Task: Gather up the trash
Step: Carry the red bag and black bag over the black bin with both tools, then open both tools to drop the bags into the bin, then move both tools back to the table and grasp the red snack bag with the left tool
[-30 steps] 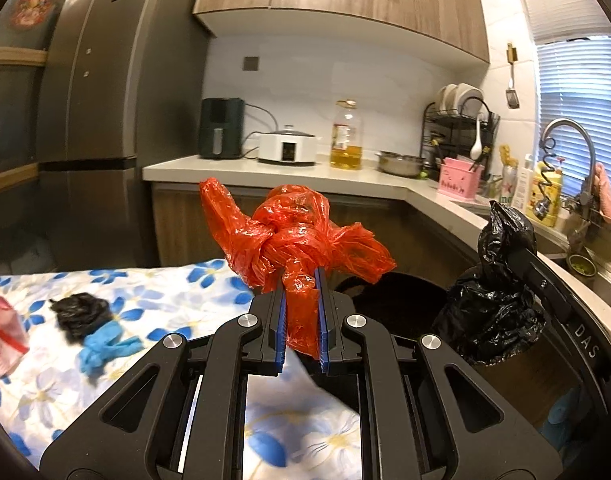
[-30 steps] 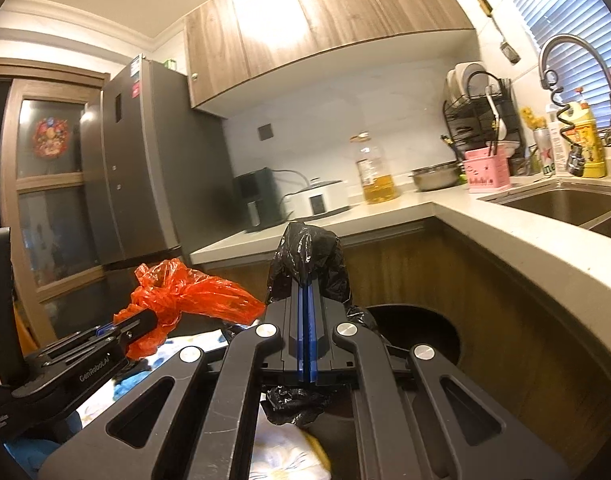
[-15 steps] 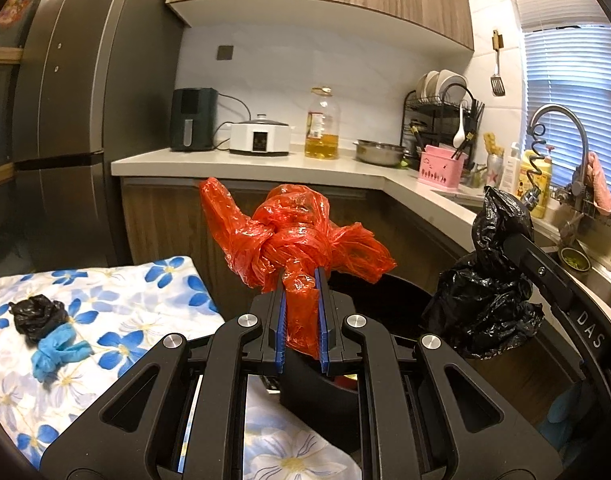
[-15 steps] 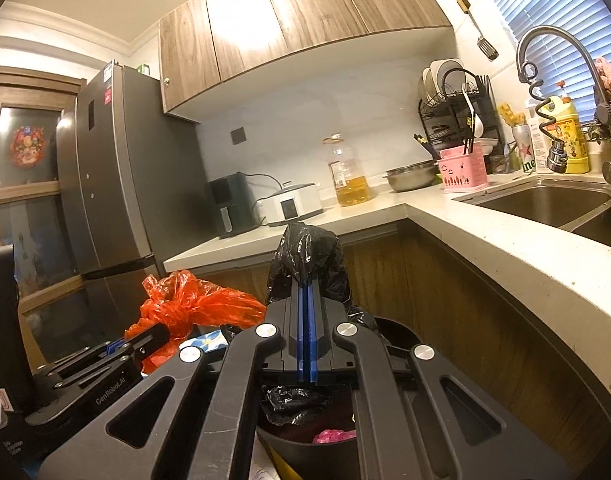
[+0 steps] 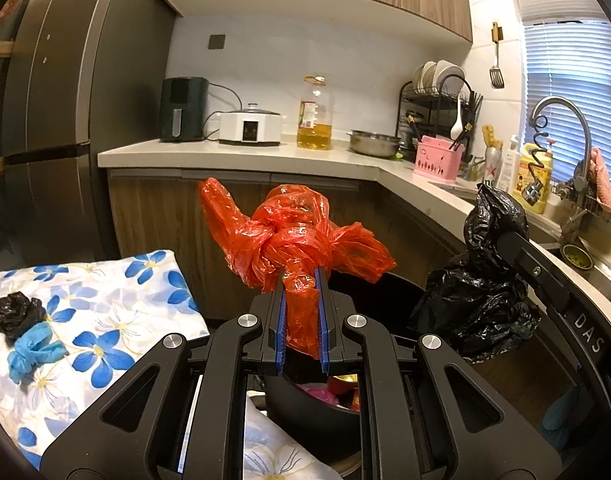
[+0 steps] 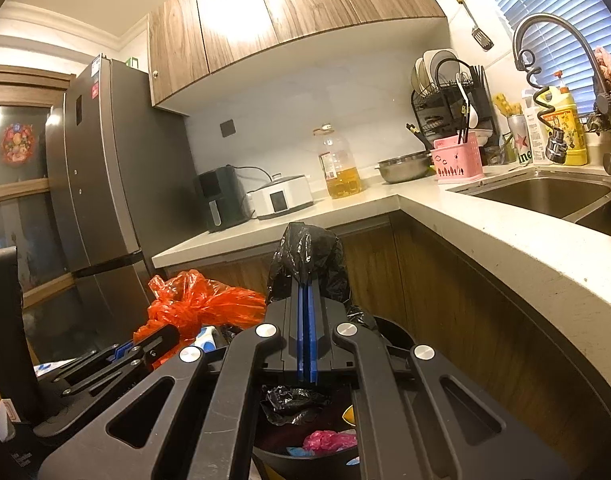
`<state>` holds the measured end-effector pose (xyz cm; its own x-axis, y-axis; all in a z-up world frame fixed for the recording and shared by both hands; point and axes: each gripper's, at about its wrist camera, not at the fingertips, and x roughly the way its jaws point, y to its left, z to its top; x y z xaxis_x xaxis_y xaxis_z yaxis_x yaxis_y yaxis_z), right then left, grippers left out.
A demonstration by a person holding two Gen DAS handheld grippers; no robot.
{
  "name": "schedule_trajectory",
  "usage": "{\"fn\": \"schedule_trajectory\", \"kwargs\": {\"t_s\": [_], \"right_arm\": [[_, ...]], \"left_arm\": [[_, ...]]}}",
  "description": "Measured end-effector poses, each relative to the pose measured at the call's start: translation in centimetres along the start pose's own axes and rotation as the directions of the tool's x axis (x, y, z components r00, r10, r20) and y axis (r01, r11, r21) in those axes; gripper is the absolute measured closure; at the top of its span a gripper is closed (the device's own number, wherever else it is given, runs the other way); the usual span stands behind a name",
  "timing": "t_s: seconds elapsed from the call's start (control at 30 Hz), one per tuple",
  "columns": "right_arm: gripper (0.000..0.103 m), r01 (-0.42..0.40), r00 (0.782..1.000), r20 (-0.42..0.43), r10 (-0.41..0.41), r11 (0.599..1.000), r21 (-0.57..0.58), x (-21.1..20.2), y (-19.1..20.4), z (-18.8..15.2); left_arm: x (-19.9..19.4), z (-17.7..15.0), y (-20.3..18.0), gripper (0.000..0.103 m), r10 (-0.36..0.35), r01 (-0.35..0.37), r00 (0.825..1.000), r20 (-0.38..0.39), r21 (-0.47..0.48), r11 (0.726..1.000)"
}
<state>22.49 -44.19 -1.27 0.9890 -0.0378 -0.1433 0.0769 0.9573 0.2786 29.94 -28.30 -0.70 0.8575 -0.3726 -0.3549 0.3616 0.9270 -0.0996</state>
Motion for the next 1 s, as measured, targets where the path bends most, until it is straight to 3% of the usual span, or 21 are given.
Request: {"fn": "schedule_trajectory", "kwargs": {"t_s": [0.37,0.47,0.5,0.53,0.6,0.67,0.77,1.0], "right_arm": [[0.1,-0.003,0.999,-0.037,0.003,1.0,-0.01,1.8,-0.3,-0.5],[0.084,0.0,0.999,-0.05,-0.001,1.0,-0.012,2.2,-0.5,-0.7],[0.071,0.004,0.999,-0.05,-0.004,1.0,-0.012,2.3,-0.6,-0.7],[0.064,0.006,0.999,-0.049,-0.007,1.0,-0.01,2.4,-0.8,-0.7],[0.064,0.01,0.999,-0.047,-0.011,1.0,-0.003,2.4,-1.0,-0.8],[0.064,0.017,0.999,-0.047,-0.017,1.0,0.002,2.3,-1.3,-0.8],[0.064,0.027,0.999,-0.046,-0.027,1.0,0.005,2.0,-1.5,-0.7],[0.05,0.032,0.999,-0.04,-0.031,0.999,0.018,1.1,-1.6,-0.6]], "left_arm": [[1.9,-0.4,-0.4,0.091,-0.029,0.029,1.0,-0.011,0.001,1.0],[2.3,-0.8,-0.5,0.09,-0.065,0.065,0.998,-0.014,0.005,0.998],[2.5,-1.0,-0.6,0.089,-0.072,0.073,0.997,-0.02,0.012,0.997],[2.8,-1.2,-0.8,0.086,-0.081,0.081,0.996,-0.025,0.016,0.997],[3.2,-1.5,-0.9,0.079,-0.095,0.096,0.995,-0.042,0.021,0.995],[3.3,-1.7,-1.0,0.054,-0.101,0.102,0.994,-0.046,0.02,0.995],[3.0,-2.1,-0.7,0.046,-0.103,0.103,0.994,-0.036,0.012,0.995],[1.5,-2.6,0.6,0.026,-0.054,0.054,0.998,-0.029,-0.018,0.998]]}}
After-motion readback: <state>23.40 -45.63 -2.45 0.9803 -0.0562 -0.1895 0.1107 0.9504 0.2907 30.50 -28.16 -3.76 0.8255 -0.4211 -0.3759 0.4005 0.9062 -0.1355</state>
